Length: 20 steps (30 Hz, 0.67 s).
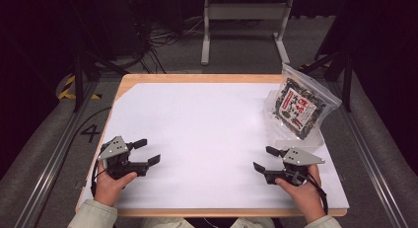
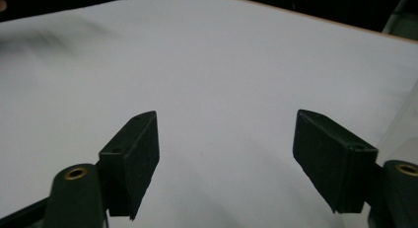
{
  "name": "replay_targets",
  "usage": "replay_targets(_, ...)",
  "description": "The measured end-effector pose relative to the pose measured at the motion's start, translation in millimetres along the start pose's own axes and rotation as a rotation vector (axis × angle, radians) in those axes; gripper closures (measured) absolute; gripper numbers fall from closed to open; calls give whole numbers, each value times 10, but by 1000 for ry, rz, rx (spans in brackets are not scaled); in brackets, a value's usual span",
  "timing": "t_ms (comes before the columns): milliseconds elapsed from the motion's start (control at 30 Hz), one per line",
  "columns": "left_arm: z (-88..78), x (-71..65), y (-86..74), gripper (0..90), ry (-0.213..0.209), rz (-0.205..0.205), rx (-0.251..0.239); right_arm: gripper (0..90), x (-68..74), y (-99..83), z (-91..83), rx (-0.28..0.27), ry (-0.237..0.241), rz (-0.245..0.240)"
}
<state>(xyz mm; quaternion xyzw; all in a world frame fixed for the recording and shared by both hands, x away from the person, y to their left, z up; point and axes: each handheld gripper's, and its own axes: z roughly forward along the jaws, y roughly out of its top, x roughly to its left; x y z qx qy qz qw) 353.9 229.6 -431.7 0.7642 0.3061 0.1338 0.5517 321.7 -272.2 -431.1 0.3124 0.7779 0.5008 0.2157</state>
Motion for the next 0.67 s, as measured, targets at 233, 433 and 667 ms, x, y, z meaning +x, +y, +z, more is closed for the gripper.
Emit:
replay_targets(233, 26, 2, -35, 183, -6, -7, 10, 251, -9, -94, 89, 41, 8, 9)
replay_targets(433, 49, -15, -57, 183, -7, -9, 13, 243, -4, -92, 101, 53, 12, 5)
replay_targets(667, 62, -20, -59, 183, -1, 9, 24, 233, -1, -89, 103, 56, 18, 0)
